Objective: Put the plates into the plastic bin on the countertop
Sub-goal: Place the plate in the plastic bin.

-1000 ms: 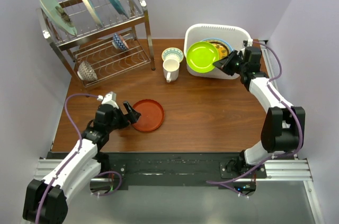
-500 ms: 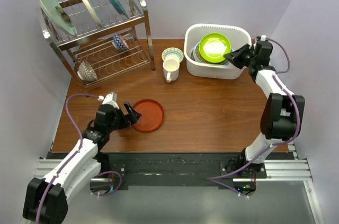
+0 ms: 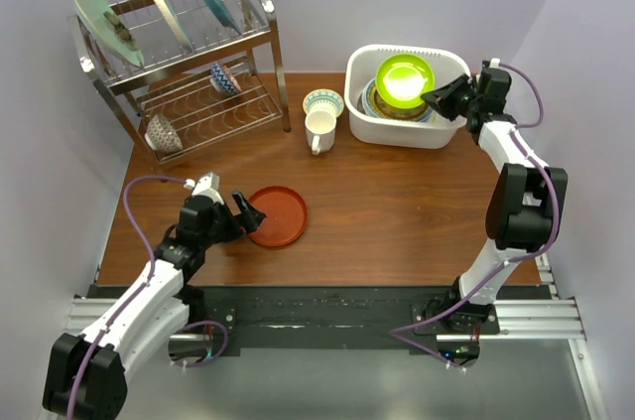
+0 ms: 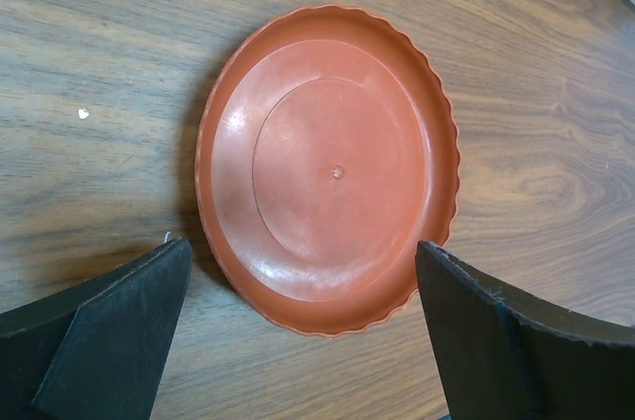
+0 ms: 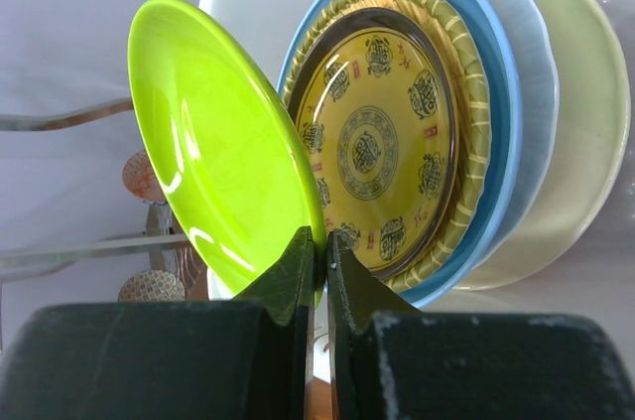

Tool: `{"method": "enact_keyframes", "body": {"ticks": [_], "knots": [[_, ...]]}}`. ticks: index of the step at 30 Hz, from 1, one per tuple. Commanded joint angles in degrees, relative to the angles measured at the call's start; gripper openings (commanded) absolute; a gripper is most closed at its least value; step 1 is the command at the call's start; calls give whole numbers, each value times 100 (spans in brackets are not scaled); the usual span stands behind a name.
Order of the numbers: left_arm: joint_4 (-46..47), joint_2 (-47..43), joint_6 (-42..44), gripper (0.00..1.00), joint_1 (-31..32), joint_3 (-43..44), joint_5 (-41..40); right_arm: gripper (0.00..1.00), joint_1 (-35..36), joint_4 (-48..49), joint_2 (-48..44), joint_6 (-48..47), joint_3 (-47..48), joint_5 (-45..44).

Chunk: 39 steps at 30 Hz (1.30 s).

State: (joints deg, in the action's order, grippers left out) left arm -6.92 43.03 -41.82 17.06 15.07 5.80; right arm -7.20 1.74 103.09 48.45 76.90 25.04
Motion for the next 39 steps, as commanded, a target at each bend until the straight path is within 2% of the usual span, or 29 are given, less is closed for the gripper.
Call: {"method": "enact_keyframes", "body": {"ticks": [1,18,21,22,25,30,39], "knots": [[208,-75,25,100,-1,-92,79,1,-27,55,80,7,255,-25],[182,-145,-28,100,-1,-171,114,11,-27,-86,511,-19,422,37],[191,-137,-45,100,8,-171,132,19,-27,-77,528,-37,448,36],[182,-145,-45,100,-1,-171,123,26,-27,-103,537,-46,474,45],[191,-163,-45,100,-1,-171,132,39,-27,-156,519,-55,475,36],[112,-224,-63,100,8,-171,97,52,-27,-305,274,-28,440,-86],[6,-365,-72,100,-1,-136,35,64,-36,-1008,-561,-678,580,-859]]}}
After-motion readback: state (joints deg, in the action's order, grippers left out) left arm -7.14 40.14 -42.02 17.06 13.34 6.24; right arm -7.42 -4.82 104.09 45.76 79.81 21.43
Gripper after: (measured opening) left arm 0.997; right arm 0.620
